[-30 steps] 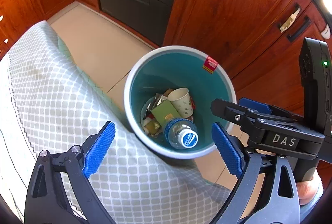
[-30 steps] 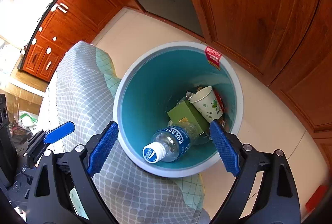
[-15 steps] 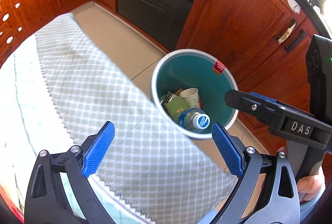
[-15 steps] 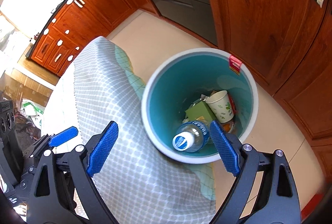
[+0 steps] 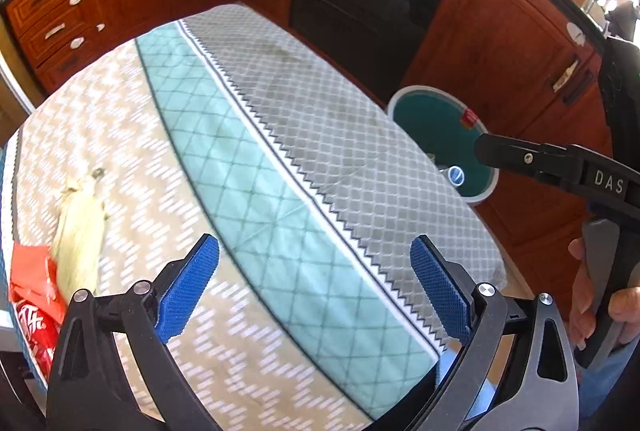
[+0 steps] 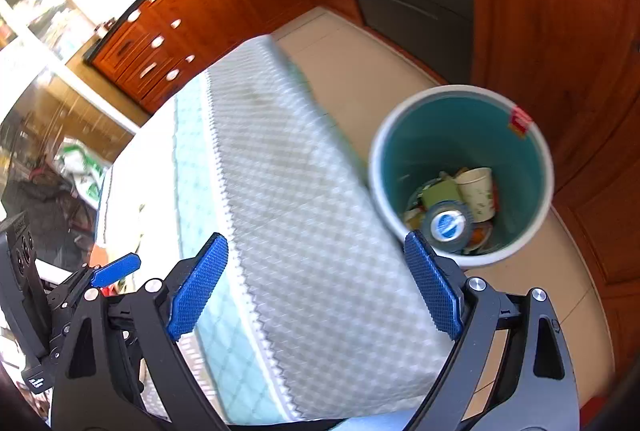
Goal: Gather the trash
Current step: 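Move both open tools back over the table, then grasp the brown coconut bowl with the right tool while the left tool grasps the red Coca-Cola can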
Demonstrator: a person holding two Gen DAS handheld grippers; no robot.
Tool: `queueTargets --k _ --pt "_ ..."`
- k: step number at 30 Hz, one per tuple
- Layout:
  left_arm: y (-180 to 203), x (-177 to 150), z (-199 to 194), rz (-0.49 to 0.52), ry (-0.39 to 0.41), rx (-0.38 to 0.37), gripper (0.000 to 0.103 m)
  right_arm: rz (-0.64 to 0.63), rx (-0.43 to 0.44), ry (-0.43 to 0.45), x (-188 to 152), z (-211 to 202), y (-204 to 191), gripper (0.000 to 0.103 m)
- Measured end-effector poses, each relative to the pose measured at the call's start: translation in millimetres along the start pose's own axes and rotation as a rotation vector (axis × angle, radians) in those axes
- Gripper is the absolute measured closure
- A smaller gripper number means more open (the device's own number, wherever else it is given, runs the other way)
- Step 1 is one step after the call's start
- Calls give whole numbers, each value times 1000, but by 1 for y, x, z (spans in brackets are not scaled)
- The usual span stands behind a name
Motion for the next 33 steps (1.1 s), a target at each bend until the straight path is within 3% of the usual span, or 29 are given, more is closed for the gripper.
queueTargets --k 9,15,24,27,29,33 --pt "-99 -66 -27 -104 9 86 6 -100 39 -99 -34 37 -75 17" --pt "-159 -104 -36 -177 -6 156 6 -169 121 -272 -86 84 -130 17" --pt "-203 -146 -44 -269 8 219 6 -331 181 -506 -154 136 -197 18" --pt "-217 -154 -41 -322 5 217 6 -366 166 -550 -168 148 -207 30" --pt "-225 -158 -38 -351 -4 210 6 -354 165 -574 -174 156 -208 44" --pt "-238 -155 -29 -380 -14 211 6 -340 165 -607 -177 165 -208 49"
Point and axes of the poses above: each gripper's, at about its wrist camera, not at the fingertips, and z roughly the way its jaws point, y to its right, x to its top, the point moved 2 cm from there along z, roughly the way its jaws point, and after that the axes turned 15 degrees about x, right-handed, at the moved point
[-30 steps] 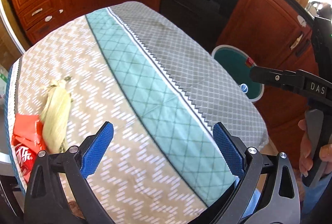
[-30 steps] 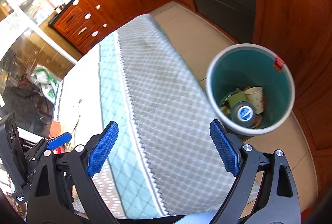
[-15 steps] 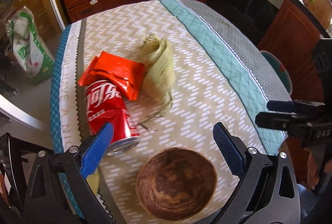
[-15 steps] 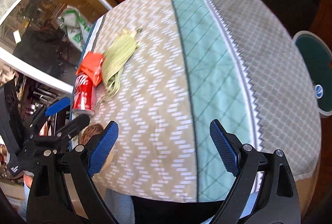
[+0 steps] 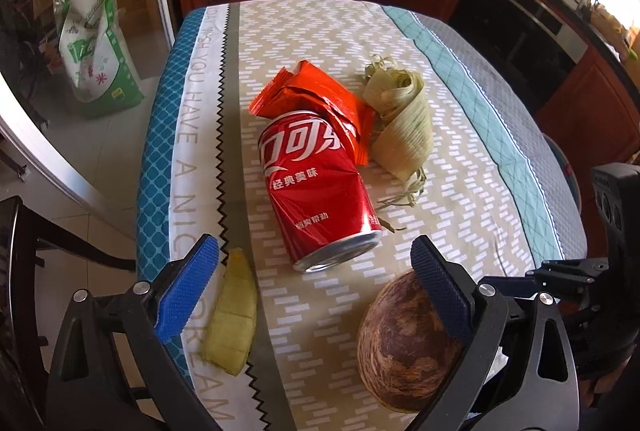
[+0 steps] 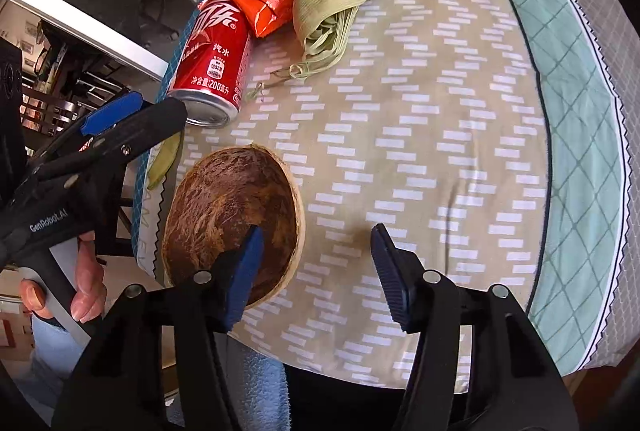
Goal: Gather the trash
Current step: 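Grasp the brown coconut bowl with the right tool while the left tool grasps the red Coca-Cola can, then carry the can and coconut bowl over the teal bin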
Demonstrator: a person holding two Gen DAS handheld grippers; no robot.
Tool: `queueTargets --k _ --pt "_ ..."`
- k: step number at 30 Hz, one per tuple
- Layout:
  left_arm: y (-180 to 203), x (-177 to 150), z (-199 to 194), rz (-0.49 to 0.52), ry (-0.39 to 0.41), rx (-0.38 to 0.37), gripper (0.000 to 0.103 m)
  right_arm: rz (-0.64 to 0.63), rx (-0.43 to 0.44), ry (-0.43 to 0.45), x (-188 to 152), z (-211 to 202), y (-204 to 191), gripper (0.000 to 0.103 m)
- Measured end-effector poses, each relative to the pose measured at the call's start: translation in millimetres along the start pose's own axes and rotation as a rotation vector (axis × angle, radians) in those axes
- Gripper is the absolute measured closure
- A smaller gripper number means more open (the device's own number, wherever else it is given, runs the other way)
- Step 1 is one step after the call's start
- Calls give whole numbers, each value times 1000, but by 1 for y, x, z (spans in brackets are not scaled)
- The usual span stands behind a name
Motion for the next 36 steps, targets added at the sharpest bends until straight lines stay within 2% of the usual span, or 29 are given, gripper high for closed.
queueTargets --k 1,4,5,6,7,11,14,15,16,18,22,26,29,36 --pt "-1 3 3 -8 -4 0 6 -12 -5 5 1 1 -2 50" --pt "-2 12 15 -31 -14 -1 6 -49 -24 -3 3 9 -11 60" --pt "-1 15 19 -36 -20 -1 6 -62 -23 -8 5 15 -16 66" --pt "-1 18 23 -39 -26 -2 6 -72 -23 -22 6 24 -23 83" --pt "1 19 26 -41 -32 -2 6 -80 -27 -32 6 31 -29 89" --pt "10 22 36 -28 -46 3 6 -119 -36 -6 6 35 -40 93" --pt "14 23 42 -36 -50 -6 6 -118 -74 50 9 22 -39 96" --pt "14 23 42 -39 -44 -9 12 -113 -84 67 13 19 -33 96" --pt "15 23 43 -38 -40 -11 28 -106 -91 79 14 16 -31 97" --pt "17 22 44 -34 -48 -14 37 -94 -118 104 15 9 -27 97" --pt "24 15 35 -3 -23 5 39 -92 -202 162 16 -7 -12 97" --pt "34 8 21 33 -6 9 39 -67 -236 220 17 -30 8 97" --pt "40 3 11 49 -5 -4 39 -71 -269 288 15 -54 17 97" --pt "67 -2 -15 102 19 -61 39 -42 -291 369 5 -96 41 97"
Point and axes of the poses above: each gripper's, at about its wrist camera, not at the fingertips, and z roughly the way its jaws point, y to its right, x to its top, the point moved 2 cm from there along z, roughly the way its jaws point, and after that the axes turned 15 degrees about x, right-handed, at the moved point
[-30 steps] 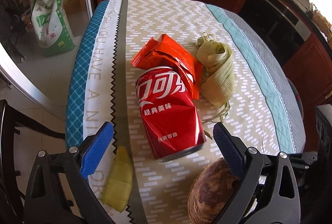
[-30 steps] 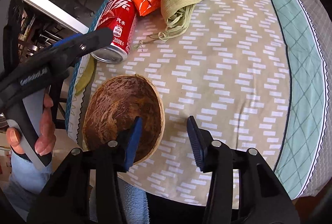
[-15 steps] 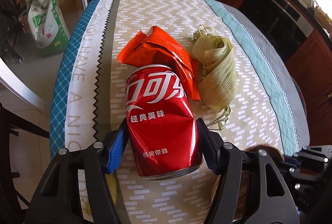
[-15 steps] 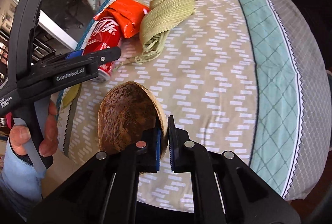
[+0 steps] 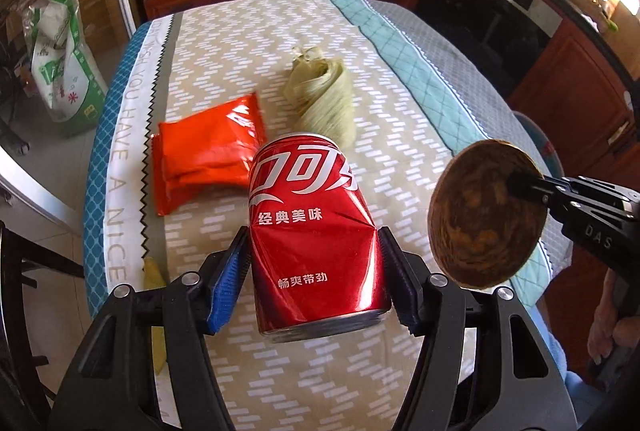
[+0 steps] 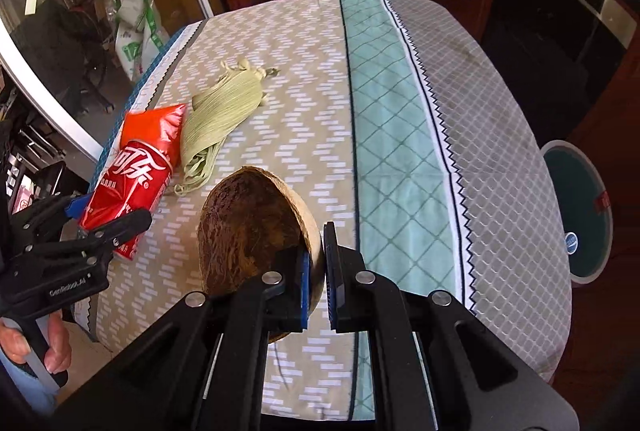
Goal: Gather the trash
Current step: 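Carry the can and coconut bowl over the teal bin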
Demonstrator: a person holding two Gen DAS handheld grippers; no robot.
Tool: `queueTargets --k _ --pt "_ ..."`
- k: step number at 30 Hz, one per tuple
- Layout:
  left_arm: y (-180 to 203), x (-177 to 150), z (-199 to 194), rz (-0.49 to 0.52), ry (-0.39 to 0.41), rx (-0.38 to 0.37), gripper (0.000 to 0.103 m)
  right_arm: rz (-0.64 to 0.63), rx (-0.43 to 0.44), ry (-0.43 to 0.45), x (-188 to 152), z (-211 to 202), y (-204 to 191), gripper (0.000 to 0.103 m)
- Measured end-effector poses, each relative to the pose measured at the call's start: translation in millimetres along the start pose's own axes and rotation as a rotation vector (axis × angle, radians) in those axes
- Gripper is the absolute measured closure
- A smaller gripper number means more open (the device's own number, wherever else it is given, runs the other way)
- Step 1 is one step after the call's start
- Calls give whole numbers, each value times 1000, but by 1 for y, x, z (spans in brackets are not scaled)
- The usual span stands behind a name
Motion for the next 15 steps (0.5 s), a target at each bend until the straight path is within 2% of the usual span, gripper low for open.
queueTargets --k 15 --pt "114 40 -27 201 79 -92 41 109 -74 128 0 -58 81 97"
Point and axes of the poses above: each gripper's, at about its wrist camera, not at the fingertips, and z roughly the way its jaws point, y to its right, x to its top, the point moved 2 cm from there along z, roughly the way its jaws point, and after that the axes turned 15 degrees about x, right-handed, at the moved point
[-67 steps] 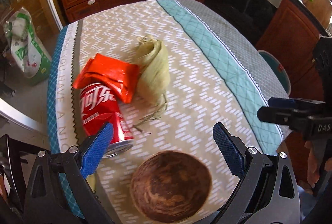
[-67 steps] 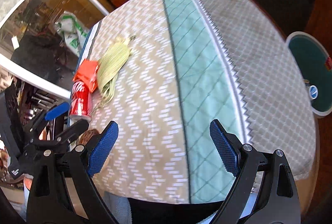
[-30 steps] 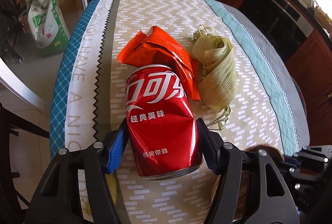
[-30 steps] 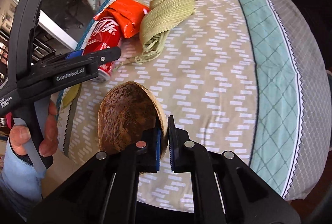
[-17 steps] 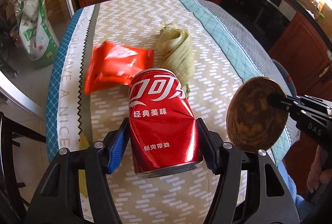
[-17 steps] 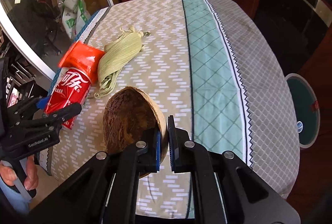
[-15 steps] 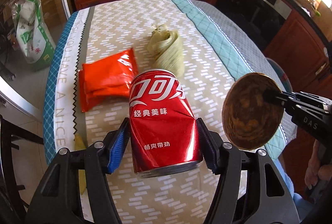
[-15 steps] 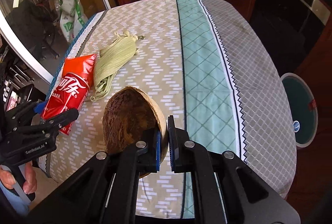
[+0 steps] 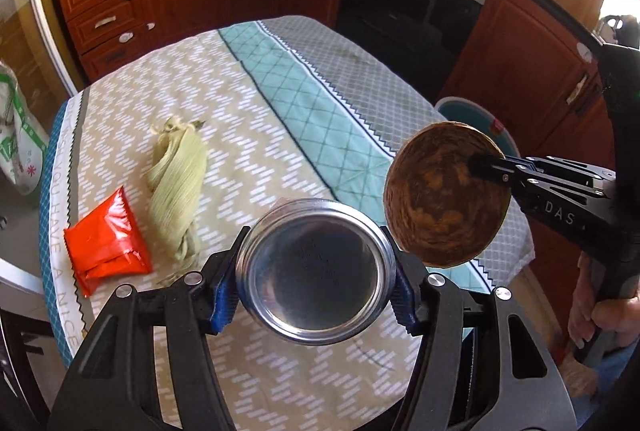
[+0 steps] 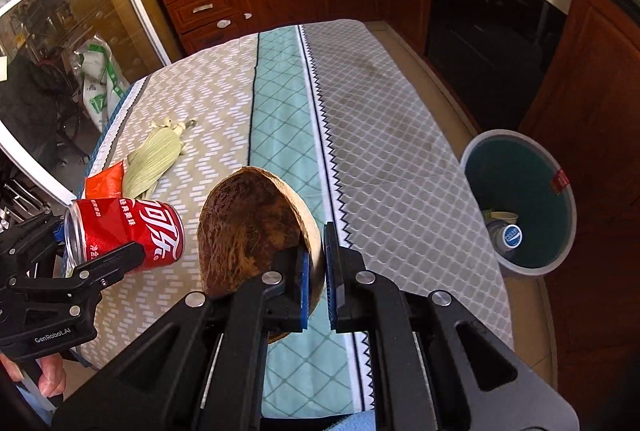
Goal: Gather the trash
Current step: 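Carry the can and coconut bowl over the teal bin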
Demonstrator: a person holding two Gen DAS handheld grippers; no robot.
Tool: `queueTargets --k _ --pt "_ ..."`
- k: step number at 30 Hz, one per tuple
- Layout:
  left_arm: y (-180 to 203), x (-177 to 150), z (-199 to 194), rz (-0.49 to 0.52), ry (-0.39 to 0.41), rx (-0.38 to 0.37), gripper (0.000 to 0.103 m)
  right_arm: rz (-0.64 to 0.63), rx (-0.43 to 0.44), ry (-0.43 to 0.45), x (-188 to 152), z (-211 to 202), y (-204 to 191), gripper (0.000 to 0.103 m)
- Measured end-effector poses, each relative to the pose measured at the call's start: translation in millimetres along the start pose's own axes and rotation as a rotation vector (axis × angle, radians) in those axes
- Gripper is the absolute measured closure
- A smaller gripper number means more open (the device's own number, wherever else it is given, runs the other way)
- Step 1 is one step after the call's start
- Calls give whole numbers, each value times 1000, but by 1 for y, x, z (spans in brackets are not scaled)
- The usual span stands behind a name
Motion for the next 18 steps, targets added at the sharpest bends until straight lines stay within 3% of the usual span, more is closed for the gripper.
queueTargets --k 8,18 --pt "34 16 14 33 -18 -39 41 54 -1 -3 -2 -3 36 97" --pt "45 35 8 60 -10 -45 41 122 16 43 6 -17 73 97"
Point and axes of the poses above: each gripper's, at about its wrist camera, not at the fingertips, and z roughly the way its jaws point, y to its right, x to its top, the point moved 2 cm from there along z, roughly the way its jaws point, and after that the axes turned 15 degrees about x, right-handed, at the moved point
